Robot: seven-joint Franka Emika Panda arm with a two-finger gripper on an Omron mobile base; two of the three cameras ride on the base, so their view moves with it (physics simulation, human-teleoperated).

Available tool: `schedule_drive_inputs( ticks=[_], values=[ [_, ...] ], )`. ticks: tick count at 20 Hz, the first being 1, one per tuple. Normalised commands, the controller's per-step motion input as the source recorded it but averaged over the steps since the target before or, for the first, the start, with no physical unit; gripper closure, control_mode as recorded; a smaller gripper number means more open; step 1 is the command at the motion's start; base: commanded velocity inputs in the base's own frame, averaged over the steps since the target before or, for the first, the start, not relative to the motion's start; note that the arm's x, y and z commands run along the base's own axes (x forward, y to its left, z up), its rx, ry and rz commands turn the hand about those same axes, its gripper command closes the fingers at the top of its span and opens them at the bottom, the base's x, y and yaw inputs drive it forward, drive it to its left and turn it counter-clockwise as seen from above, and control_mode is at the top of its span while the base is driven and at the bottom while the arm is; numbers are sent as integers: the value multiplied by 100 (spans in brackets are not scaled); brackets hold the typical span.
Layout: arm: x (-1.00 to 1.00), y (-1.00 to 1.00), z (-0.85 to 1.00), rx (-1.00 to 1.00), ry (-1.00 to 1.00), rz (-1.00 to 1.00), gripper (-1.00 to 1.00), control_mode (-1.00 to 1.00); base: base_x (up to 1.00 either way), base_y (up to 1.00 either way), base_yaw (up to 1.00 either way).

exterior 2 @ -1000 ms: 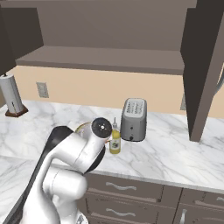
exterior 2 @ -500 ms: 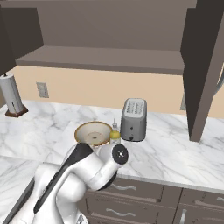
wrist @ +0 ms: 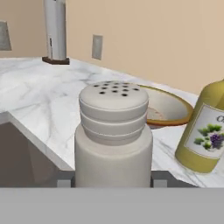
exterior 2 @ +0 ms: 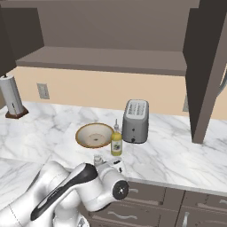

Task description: Retrieve the bottle and the shaker from the cabinet and place them next to the mixing bowl on the counter. Then add garlic from the fridge to the mixing bowl.

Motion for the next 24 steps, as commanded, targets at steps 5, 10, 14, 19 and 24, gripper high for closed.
schedule_drive_inputs(
  ticks=[5,10,14,19,24],
  values=[
    [22,0,7,2,0,-11,100,-100,0,0,0],
    [6,0,0,0,3,8,100,-100,0,0,0],
    [32,0,0,0,14,24,100,-100,0,0,0],
    [50,-6,0,1,8,25,100,-100,0,0,0],
    [23,-10,-2,0,0,11,100,-100,0,0,0]
  ],
)
